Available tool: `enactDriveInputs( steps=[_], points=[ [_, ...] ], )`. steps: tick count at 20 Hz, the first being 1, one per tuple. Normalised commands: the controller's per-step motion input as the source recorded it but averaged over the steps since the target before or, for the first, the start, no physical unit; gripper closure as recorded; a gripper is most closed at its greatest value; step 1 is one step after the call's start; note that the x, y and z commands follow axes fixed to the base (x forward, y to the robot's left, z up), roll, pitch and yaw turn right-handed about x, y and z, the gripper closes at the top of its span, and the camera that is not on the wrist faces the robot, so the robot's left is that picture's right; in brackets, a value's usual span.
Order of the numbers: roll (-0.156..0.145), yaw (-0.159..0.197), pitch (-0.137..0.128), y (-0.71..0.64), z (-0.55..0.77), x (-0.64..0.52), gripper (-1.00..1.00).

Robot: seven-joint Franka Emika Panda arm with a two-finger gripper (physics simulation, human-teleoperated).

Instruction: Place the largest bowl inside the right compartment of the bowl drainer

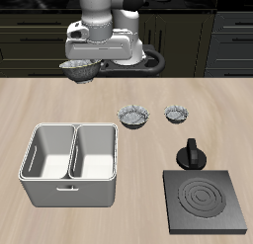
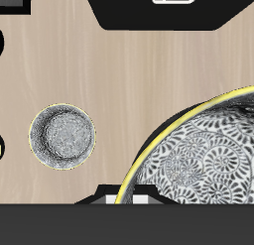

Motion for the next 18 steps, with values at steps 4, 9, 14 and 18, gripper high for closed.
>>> enactDriveInputs(
  steps=[4, 9, 14, 18],
  points=[
    [-0.012, 0.020, -0.055, 0.03, 0.43, -0.03, 1.00],
    [-0.012, 0.001, -0.052, -0.02, 0.42, -0.03, 1.00],
    [0.001, -0.007, -0.063, 0.09, 0.45, -0.04, 1.00],
    [-0.013, 0.007, -0.001, -0.03, 0.08, 0.10, 1.00]
  ],
)
